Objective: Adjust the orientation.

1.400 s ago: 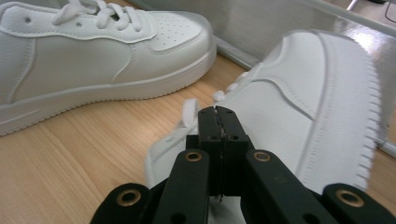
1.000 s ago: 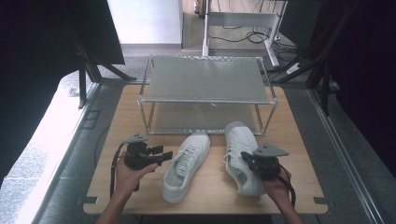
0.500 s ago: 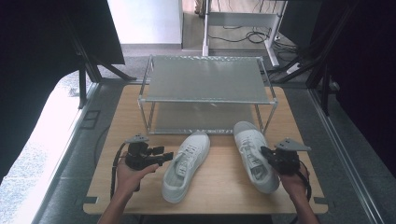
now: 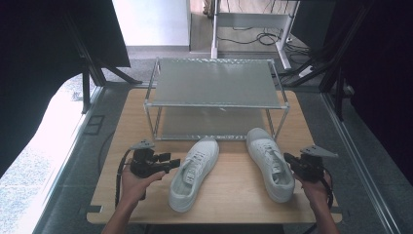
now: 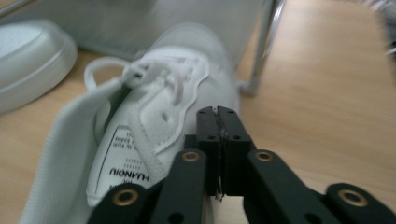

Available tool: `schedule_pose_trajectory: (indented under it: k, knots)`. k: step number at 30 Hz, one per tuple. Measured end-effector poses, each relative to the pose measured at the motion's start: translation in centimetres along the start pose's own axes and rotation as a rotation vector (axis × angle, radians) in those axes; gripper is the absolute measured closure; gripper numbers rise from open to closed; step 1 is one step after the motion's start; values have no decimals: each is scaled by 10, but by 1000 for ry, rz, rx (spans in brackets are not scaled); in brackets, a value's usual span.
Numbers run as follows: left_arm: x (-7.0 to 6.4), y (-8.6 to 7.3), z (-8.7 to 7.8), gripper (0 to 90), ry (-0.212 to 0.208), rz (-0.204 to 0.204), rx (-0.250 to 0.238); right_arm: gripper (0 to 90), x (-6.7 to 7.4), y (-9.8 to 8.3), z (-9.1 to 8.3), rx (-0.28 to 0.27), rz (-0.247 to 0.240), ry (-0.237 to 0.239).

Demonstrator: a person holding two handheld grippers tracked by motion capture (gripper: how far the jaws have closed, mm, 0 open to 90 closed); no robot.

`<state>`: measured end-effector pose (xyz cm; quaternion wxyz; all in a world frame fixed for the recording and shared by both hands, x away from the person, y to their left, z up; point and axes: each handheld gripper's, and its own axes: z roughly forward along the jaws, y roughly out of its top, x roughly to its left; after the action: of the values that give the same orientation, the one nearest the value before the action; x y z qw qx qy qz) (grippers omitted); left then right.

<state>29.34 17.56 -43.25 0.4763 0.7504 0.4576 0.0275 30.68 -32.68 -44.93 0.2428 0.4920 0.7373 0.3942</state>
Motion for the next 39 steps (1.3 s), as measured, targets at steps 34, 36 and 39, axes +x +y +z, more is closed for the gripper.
schedule_pose_trajectory:
  k: [34, 36, 39]
  knots:
    - [3, 1, -10, 439, 4, -27, -31, 772, 66, -39, -52, -10, -145, 184]
    - [3, 1, -10, 439, 4, -21, -29, 754, 64, -37, -54, -45, -136, 189]
    - [2, 1, -11, 439, 16, -15, -30, 718, 62, -36, -54, -57, -127, 192]
